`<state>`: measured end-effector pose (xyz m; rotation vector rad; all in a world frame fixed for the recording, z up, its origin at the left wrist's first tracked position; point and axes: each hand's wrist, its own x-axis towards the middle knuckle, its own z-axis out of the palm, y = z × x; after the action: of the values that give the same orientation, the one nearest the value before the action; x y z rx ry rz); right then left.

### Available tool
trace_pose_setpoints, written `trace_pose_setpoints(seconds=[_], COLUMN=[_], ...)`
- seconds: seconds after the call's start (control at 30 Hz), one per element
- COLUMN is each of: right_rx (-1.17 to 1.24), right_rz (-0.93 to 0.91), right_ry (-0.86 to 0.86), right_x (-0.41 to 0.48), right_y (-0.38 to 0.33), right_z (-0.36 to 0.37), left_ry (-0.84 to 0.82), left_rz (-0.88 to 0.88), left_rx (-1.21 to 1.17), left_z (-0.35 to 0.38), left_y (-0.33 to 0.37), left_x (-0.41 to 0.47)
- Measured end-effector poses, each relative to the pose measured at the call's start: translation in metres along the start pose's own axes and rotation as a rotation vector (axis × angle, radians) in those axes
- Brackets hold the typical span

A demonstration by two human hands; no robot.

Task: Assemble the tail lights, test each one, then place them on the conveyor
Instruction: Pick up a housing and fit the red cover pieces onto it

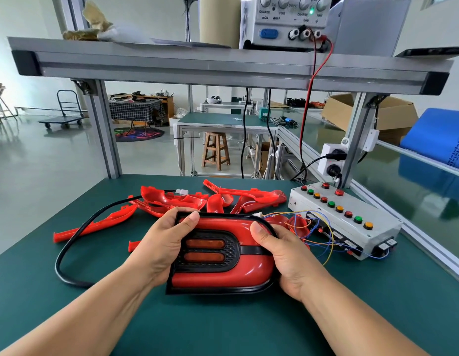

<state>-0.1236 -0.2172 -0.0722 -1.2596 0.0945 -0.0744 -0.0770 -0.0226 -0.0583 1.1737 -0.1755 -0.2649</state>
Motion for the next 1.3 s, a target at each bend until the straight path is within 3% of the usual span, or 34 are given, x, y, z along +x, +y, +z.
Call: trace_pose_setpoints(seconds=[0.33, 0.47, 0.67, 0.8, 1.0, 1.23, 1.3], right_rx=[-0.018, -0.051, 0.058, 0.009, -0.024, -0.321, -0.375], right_rz=[0.013, 0.067, 0.145, 0.093, 0.078, 0.017, 0.020], right_ry=[-0.039, -0.055, -0.038, -0.067, -0.017, 0.025, 0.025], right_x=[0.000, 0.002, 0.006, 0.005, 0.007, 0.005, 0.003], right_y=[0.001, -0.001, -0.001, 0.002, 0.005, 0.008, 0.007], right_z=[-0.006, -0.009, -0.012, -0.011, -0.013, -0.014, -0.015], left_ry=[-0.084, -0.134, -0.120, -0.087, -0.063, -0.080, -0.071], left_rz=[-0.087, -0.188, -0.083, -0.017, -0.047, -0.109, -0.060], left_rx=[0.016, -0.102, -0.015, 0.008, 0.003, 0.100, 0.263], left_z=[-0.004, -0.010, -0.013, -0.009, -0.012, -0.022, -0.025], left_y=[0.002, 0.005, 0.004, 0.004, 0.003, 0.007, 0.012], left_x=[0.000, 0.000, 0.001, 0.002, 0.002, -0.003, -0.003])
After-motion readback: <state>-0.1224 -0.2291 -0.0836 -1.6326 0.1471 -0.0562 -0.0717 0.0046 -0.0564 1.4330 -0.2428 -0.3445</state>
